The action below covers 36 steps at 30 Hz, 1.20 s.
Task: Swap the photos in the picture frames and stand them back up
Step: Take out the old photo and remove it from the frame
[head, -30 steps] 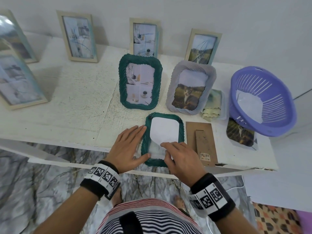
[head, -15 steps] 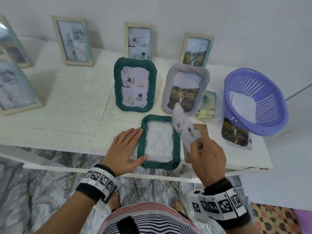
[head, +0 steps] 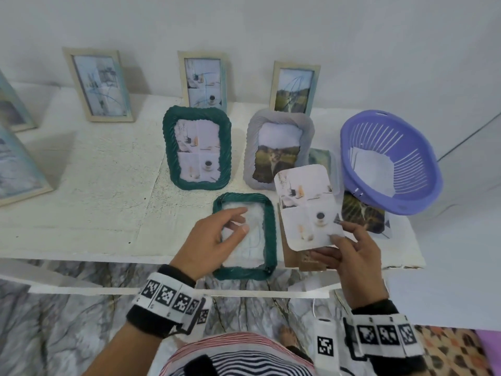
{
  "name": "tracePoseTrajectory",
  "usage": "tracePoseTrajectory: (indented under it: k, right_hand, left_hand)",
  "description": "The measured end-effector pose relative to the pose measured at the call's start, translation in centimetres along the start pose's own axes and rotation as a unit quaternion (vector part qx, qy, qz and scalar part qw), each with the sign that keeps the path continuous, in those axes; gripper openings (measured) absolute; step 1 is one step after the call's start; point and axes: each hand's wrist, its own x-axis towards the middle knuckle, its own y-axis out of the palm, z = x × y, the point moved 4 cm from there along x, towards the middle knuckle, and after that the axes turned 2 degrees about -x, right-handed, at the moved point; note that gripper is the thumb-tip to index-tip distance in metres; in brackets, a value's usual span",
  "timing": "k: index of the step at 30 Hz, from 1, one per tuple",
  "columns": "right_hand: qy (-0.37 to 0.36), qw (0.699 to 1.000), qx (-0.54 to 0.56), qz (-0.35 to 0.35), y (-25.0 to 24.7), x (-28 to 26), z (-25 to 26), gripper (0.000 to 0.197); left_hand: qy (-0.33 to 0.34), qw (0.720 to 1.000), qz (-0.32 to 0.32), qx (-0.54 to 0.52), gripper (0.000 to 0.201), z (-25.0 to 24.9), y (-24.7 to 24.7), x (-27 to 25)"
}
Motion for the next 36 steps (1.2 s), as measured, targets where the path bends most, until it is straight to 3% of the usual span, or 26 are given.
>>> tracePoseTrajectory:
  k: [3, 5, 7, 9, 10, 12, 13, 15, 17, 21, 25, 29, 32, 36]
  right_hand:
    - [0.019, 0.999, 0.036, 0.021, -0.5, 0.4, 0.1, 0.018]
    - [0.023, 0.998, 0.022, 0.045, -0.9, 0.6, 0.7, 0.016]
    - [0.012, 0.997, -0.035, 0.070, -1.8, 1.0, 1.4, 0.014]
    - [-0.061, 0.980, -0.180, 0.063, -3.4, 1.7, 2.0, 0.012]
    - [-0.141, 0.947, -0.285, 0.035, -4.4, 2.3, 2.7, 0.013]
    - [-0.305, 0.836, -0.454, -0.035, -6.2, 3.1, 4.2, 0.021]
    - [-0.353, 0.782, -0.510, -0.056, -7.0, 3.7, 4.8, 0.028]
    - [-0.375, 0.709, -0.592, -0.074, -8.8, 5.8, 5.5, 0.044]
    - [-0.355, 0.677, -0.643, -0.055, -10.3, 7.9, 5.7, 0.047]
    - [-0.381, 0.658, -0.649, -0.013, -11.8, 9.8, 6.8, 0.025]
    - [-0.447, 0.659, -0.605, 0.023, -12.2, 10.4, 8.1, 0.027]
    - [-0.486, 0.677, -0.552, 0.005, -13.2, 10.6, 9.9, 0.020]
    - [-0.472, 0.691, -0.547, 0.022, -13.8, 11.2, 10.4, 0.022]
    - [-0.479, 0.680, -0.555, 0.028, -14.2, 11.1, 10.1, 0.025]
  left_hand:
    - [-0.067, 0.987, 0.058, -0.134, 0.047, -3.1, 3.4, 1.8]
    - [-0.078, 0.975, 0.063, -0.198, 0.047, -4.4, 5.6, 2.6]
    - [-0.072, 0.973, 0.045, -0.215, 0.047, -5.0, 7.3, 3.4]
    - [-0.070, 0.975, 0.025, -0.208, 0.048, -5.3, 8.6, 4.1]
    - [-0.069, 0.976, 0.018, -0.206, 0.049, -5.4, 9.1, 4.3]
    - [-0.066, 0.980, -0.001, -0.190, 0.050, -5.5, 10.0, 4.8]
    - [-0.068, 0.982, -0.012, -0.174, 0.050, -5.5, 10.4, 5.0]
    - [-0.079, 0.985, -0.031, -0.147, 0.050, -5.2, 11.1, 5.4]
    - [-0.093, 0.988, -0.035, -0.115, 0.051, -5.1, 11.9, 5.7]
    - [-0.128, 0.990, -0.045, -0.046, 0.052, -6.1, 13.2, 5.9]
    - [-0.144, 0.988, -0.063, -0.003, 0.049, -7.1, 13.6, 5.8]
    - [-0.131, 0.991, -0.018, 0.007, 0.046, -8.2, 15.4, 7.1]
    - [-0.116, 0.987, 0.007, 0.115, 0.045, -8.9, 17.6, 9.2]
    - [-0.182, 0.979, 0.042, 0.083, 0.050, -9.3, 20.6, 11.8]
